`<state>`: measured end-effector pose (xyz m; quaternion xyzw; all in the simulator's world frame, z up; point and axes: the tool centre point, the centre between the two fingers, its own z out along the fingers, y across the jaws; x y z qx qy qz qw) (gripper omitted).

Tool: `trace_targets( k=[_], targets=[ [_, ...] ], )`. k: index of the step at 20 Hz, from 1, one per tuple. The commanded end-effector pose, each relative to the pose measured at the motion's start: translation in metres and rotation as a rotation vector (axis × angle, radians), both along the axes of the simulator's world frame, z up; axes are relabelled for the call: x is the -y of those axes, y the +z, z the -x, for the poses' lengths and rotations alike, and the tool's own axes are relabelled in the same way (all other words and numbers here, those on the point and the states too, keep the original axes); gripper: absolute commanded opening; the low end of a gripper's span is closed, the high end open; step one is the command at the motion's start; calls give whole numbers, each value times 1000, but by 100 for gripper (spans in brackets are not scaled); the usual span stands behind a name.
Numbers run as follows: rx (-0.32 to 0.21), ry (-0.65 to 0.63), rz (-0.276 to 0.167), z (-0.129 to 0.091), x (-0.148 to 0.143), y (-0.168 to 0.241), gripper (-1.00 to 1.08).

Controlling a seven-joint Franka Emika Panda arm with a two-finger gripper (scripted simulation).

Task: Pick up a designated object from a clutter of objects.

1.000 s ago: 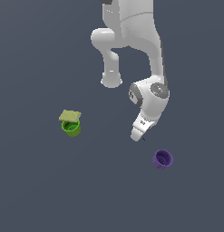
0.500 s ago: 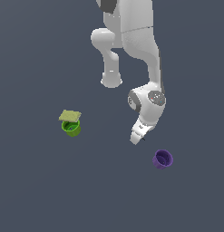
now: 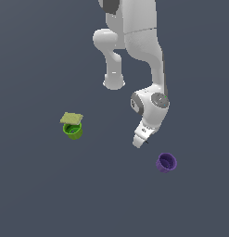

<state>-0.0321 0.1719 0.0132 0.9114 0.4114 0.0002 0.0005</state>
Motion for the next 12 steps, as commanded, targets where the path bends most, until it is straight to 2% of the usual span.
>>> trace_targets(
  k=[1,12],
  targets=[
    [-1,1,0,0,-1,-1,-100],
    [0,0,0,6,11,19,-100]
  ],
)
